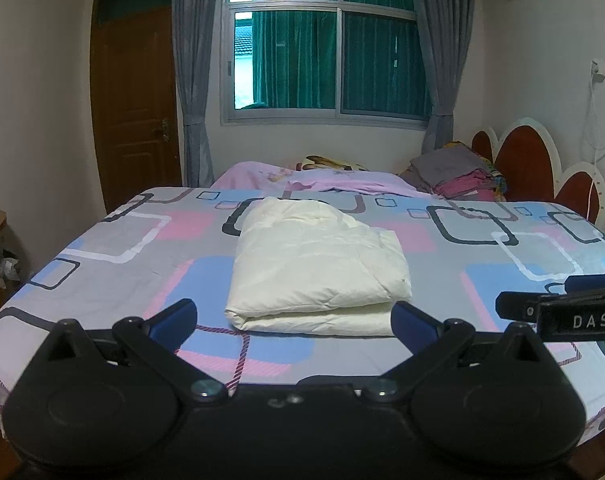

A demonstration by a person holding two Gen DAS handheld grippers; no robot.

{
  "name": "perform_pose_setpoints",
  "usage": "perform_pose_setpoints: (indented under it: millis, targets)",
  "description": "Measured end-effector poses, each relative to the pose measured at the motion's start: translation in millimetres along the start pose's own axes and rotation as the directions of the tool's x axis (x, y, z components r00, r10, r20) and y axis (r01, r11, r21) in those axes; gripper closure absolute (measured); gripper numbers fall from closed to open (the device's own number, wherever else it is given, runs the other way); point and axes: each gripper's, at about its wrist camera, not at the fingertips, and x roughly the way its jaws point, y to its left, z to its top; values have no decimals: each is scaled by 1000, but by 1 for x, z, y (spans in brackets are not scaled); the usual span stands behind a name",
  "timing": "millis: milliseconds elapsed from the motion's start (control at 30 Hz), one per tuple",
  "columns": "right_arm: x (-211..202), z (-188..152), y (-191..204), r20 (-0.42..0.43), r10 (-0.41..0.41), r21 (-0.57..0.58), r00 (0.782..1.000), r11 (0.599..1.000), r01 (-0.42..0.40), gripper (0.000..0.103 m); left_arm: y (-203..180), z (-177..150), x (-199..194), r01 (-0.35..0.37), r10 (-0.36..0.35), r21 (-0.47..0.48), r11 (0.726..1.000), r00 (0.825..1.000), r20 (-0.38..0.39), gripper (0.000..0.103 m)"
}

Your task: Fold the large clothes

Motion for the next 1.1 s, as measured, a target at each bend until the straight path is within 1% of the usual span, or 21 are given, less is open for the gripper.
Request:
perform_pose_setpoints:
  millis: [467, 1100]
  targets:
    - [0, 2, -3, 4, -3, 2, 1000, 1000, 3, 0, 3, 3, 4, 16, -16, 12, 1000, 1000, 1, 0]
    - [1, 2, -2, 3, -3, 6, 1000, 1000, 3, 0, 4, 2, 6, 21, -21, 15, 1000, 1000, -9, 0]
